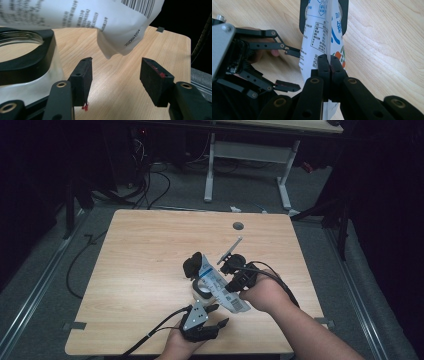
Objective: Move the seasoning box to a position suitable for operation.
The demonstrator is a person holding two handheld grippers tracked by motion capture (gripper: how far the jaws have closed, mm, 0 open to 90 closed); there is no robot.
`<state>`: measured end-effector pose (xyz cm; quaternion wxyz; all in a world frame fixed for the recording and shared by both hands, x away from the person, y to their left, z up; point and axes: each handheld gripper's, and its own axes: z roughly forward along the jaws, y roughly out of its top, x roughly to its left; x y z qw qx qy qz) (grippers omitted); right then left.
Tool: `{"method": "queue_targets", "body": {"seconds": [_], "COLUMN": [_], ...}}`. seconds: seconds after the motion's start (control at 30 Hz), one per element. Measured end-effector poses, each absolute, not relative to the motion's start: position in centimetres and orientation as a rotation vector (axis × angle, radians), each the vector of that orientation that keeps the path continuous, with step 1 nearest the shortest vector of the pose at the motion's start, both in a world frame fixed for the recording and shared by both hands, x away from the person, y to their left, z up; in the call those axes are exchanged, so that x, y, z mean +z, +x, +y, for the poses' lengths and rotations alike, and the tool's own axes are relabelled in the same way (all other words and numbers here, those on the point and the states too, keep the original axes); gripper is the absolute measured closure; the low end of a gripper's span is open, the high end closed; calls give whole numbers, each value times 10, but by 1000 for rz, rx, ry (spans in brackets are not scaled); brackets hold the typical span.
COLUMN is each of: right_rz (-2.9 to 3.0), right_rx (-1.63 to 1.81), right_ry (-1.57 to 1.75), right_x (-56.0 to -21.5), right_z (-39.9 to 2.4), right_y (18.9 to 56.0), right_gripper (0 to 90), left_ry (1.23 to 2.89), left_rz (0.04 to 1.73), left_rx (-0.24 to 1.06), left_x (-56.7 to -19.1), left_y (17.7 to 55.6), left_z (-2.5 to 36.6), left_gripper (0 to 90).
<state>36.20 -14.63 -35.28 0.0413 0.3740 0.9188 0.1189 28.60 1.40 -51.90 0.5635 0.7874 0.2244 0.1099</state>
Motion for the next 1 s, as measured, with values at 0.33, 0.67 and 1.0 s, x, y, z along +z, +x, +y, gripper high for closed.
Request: {"method": "queue_targets", "body": {"seconds": [0.33, 0.67, 1.0], "right_rz": [2806, 2805, 2788], "right_rx": [373, 380, 377], "right_ry": [1167, 1168, 1200], "right_x": [-355, -356, -357], "right_z": [-149, -154, -162], "right_y": [360, 358, 355], "right_gripper": [897, 897, 897], "left_ry": [1864, 1851, 1861], "left_rz": [525, 564, 650], "left_rx": [261, 307, 411], "left_x": [-520, -517, -515], "left_y": [287, 292, 309], "left_z": [38, 68, 123], "left_gripper": [409, 408, 406]}}
